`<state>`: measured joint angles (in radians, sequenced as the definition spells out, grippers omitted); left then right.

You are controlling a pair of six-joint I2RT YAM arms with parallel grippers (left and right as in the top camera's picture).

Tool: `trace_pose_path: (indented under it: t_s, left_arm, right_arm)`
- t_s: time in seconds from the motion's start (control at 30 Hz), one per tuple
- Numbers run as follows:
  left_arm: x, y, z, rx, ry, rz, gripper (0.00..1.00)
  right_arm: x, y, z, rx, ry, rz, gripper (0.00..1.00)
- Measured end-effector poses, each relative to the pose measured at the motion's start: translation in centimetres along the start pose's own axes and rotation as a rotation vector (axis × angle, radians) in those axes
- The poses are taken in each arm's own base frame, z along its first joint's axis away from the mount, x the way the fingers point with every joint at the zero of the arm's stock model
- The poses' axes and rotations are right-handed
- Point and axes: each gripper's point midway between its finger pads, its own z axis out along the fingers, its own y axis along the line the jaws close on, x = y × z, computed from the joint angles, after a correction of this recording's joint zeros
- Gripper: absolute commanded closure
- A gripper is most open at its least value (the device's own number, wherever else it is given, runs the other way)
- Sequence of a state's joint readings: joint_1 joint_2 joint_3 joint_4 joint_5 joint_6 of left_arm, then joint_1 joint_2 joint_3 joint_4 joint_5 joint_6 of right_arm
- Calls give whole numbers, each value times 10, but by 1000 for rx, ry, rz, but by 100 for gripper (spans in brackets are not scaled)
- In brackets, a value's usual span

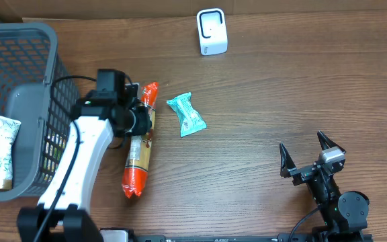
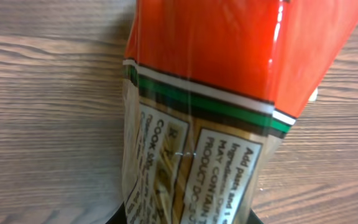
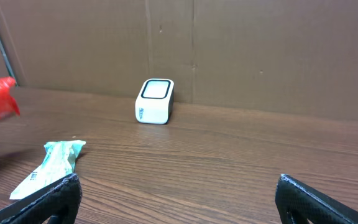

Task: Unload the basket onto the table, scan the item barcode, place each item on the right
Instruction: 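Lift the red-capped pack out and lay it beside the teal snack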

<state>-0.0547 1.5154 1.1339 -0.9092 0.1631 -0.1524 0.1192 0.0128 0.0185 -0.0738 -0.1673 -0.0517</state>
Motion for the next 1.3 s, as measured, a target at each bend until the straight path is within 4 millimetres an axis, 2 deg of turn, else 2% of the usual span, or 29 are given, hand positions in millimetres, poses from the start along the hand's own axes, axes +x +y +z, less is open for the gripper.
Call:
trace_pose_path:
  t_s: [0.2, 0.33, 0.83, 0.9, 0.93, 0.97, 1.0, 1.1, 1.13, 1.17, 1.2, 1.27, 1.3]
  left_arm:
    - [8, -2, 37, -29, 94, -4, 96]
    - [12, -2, 52, -38, 132, -6, 96]
    - [-6, -5, 55, -24, 60, -8, 95]
    - [-10, -6, 56, -21, 46, -14, 76]
    - [-12, -6, 56, -20, 38, -14, 73]
    - [-13, -7, 56, -18, 34, -22, 82]
    - [-14, -7, 56, -18, 30, -22, 96]
    - [-15, -7, 56, -18, 23, -33, 94]
    - [-16, -6, 56, -20, 18, -34, 80]
    - [-18, -6, 56, -22, 12, -40, 59]
    - [-20, -6, 56, -22, 3, -56, 46]
    - [-21, -6, 56, -22, 1, -63, 28]
    - [-21, -6, 55, -23, 3, -67, 23]
  right_arm:
    - [0, 0, 0, 0, 0, -1, 0]
    - [0, 0, 0, 0, 0, 0, 0]
    - [0, 0, 0, 0, 0, 0, 0]
    - [0, 0, 0, 0, 0, -1, 0]
    - [0, 0, 0, -1, 0, -1, 0]
    - [0, 0, 0, -1, 0, -1, 0]
    - [0, 0, 0, 0, 0, 0, 0]
    - [0, 0, 0, 0, 0, -1, 0]
    - [0, 0, 0, 0, 0, 0, 0]
    - [0, 0, 0, -1, 0, 0, 0]
    - [0, 0, 0, 0, 0, -1, 0]
    - [0, 0, 0, -1, 0, -1, 0]
    - [0, 0, 0, 0, 0, 0, 0]
